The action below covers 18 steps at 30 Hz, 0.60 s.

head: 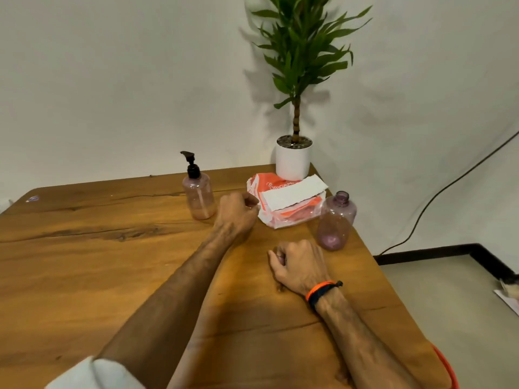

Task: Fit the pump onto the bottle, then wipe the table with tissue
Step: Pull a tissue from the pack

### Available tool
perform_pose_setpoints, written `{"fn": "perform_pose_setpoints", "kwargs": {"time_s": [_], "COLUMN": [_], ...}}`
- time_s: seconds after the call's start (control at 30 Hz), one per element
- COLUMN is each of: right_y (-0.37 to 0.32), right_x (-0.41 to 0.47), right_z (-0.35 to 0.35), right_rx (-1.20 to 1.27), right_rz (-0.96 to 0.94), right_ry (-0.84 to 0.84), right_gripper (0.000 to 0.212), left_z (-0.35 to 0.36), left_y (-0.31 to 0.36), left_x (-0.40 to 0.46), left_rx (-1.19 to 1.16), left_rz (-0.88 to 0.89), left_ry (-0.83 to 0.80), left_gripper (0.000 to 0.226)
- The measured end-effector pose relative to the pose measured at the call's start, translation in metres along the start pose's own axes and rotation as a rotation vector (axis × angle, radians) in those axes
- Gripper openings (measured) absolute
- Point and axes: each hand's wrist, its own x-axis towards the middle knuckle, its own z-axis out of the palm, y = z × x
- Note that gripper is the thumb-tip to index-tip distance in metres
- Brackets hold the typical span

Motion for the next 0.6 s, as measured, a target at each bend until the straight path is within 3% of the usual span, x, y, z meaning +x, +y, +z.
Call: {"fn": "perform_pose_setpoints", "kwargs": {"time_s": [0.3, 0.6], "right_y": [0.012, 0.011], "right_x": [0.004, 0.004], "right_z": [0.008, 0.003], "right_rx": [0.071, 0.106], "right_rz": [-0.016, -0.04], "right_ry": [-0.021, -0.052], "right_gripper": [0.044, 0.042], "left_z": [0.04, 0.061], "left_y": [0.017, 0.009], "left_x": [0.075, 0.088], "left_rx": [0.058, 0.01], "left_rz": [-0.148, -0.245], "left_ry": [-0.034, -0.061], "left_gripper": [0.035, 0.054]}}
